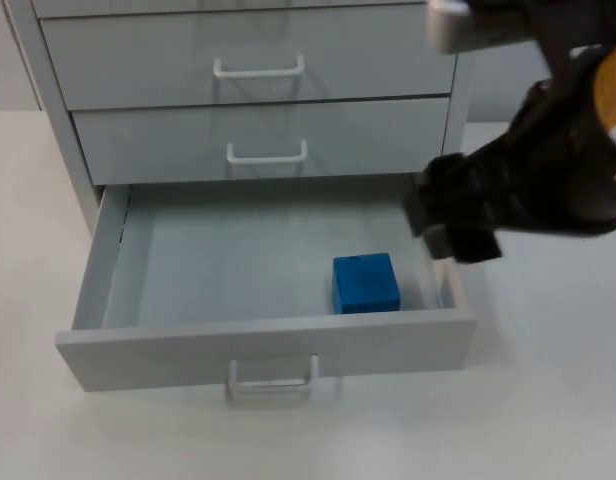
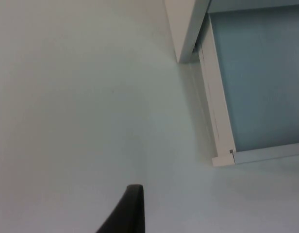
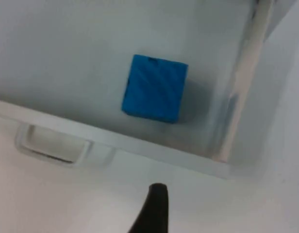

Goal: Open the drawer with the left hand, place the block into the drawer with the right hand, then close the drawer with the left hand.

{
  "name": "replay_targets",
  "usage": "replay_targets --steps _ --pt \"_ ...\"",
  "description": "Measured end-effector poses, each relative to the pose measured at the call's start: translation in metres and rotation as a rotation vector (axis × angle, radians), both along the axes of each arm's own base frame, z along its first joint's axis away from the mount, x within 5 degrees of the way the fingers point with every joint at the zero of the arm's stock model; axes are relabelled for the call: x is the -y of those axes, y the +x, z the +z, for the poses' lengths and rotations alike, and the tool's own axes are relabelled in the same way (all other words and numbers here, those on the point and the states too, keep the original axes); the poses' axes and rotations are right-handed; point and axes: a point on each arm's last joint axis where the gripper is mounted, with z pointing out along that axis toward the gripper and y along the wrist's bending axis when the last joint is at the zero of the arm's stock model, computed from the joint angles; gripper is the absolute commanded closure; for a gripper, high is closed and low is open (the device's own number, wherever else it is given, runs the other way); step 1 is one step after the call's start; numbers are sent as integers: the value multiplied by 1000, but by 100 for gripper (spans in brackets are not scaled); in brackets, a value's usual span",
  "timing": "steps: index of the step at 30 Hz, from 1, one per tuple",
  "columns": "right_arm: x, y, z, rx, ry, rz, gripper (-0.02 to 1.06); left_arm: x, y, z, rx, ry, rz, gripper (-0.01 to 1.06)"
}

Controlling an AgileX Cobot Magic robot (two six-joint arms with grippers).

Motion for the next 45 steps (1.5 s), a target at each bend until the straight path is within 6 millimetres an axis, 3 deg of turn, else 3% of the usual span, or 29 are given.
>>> replay_targets --steps 11,12,23,27,33,45 --pt "94 35 23 -42 71 -198 29 0 0 0 0 -2 0 0" --pt "94 35 23 -42 71 -198 29 0 0 0 0 -2 0 0" --pt "166 30 43 -82 82 -338 29 0 0 0 0 -2 0 0" --pt "180 25 46 -80 66 -362 29 0 0 0 0 -2 0 0" --pt "193 15 31 -127 56 -381 29 1 0 0 2 -11 -3 0" --pt "193 7 36 -108 75 -347 29 3 0 1 6 -15 -33 0"
